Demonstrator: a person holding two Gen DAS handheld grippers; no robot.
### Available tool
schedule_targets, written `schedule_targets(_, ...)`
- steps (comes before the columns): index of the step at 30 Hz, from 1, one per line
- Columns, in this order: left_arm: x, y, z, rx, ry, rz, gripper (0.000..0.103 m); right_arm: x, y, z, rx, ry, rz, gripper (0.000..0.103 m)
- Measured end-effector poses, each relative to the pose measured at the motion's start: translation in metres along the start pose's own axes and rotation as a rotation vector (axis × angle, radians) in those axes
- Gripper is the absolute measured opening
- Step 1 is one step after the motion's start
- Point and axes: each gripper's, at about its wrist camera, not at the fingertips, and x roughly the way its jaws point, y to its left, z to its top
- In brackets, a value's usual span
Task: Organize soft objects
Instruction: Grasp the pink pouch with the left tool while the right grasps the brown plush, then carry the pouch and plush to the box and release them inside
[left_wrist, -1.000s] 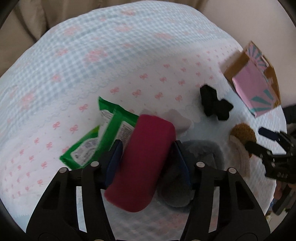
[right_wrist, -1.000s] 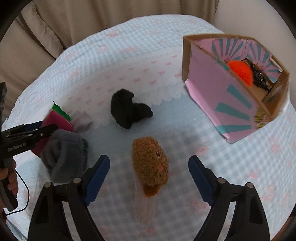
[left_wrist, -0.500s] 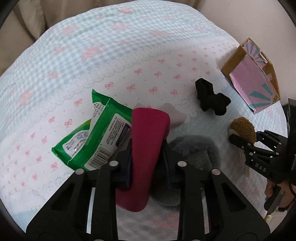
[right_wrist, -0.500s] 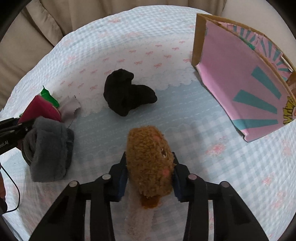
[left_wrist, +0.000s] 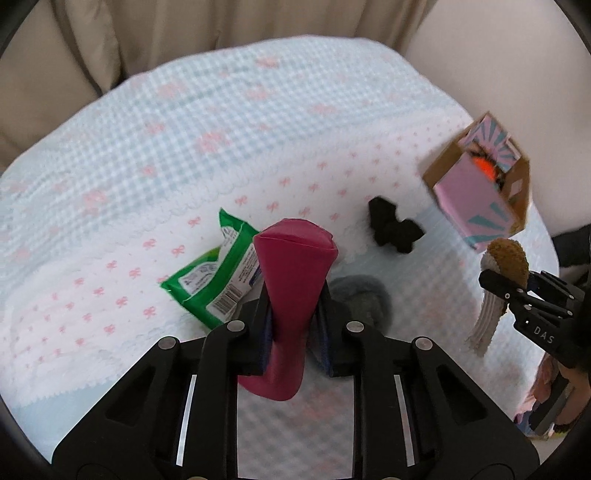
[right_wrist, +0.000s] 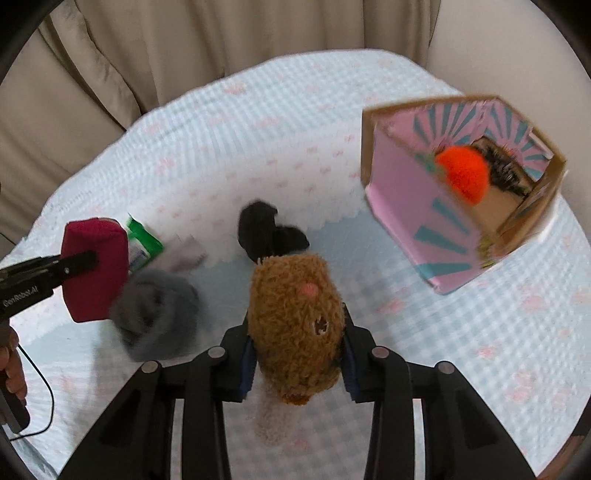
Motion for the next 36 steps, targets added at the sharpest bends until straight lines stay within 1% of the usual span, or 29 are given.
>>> schedule_targets(2,-0.021,-0.004,0.003,-0.012,-0.022,-0.005,0.017,-0.021,-0.002,0.001,-0.001,-0.022,0.006,0.035)
schedule_targets(8,-0.087,-0.021,0.010,-0.040,-0.095,-0.013,0.017,-0.081,0.007,0.022,-0.021,-0.098,0.033,0.035)
schedule_targets(10,-0.102,-0.028,0.012,-0.040,-0.113,-0.013,0.017,-0.100,0.010,0.030,-0.036,-0.123,0.043,0.035)
schedule_targets(15,-0.142,-0.058,0.019,-0.033,-0.167,-0.009,0.017,-0.154,0.010,0.041,-0.064,-0.194,0.078,0.035)
schedule_targets(20,-0.176,-0.096,0.027,-0.049,-0.219,-0.013,0.017,-0.193,-0.008,0.053,-0.059,-0.235,0.110,0.035)
schedule_targets(23,-0.185,-0.121,0.034,-0.061,-0.237,-0.015,0.017,-0.215,-0.030,0.065,-0.060,-0.262,0.122,0.035)
schedule_targets(27,-0.187,-0.158,0.045,-0.100,-0.255,-0.009,0.017,-0.232,-0.065,0.083,-0.070,-0.282,0.136,0.035)
schedule_targets(32,-0.177,-0.214,0.066,-0.181,-0.260,-0.025,0.017,-0.236,-0.120,0.114,-0.057,-0.269,0.173,0.035)
schedule_targets(36,-0.155,-0.256,0.088,-0.218,-0.255,-0.041,0.017,-0.228,-0.163,0.140,-0.068,-0.253,0.200,0.035)
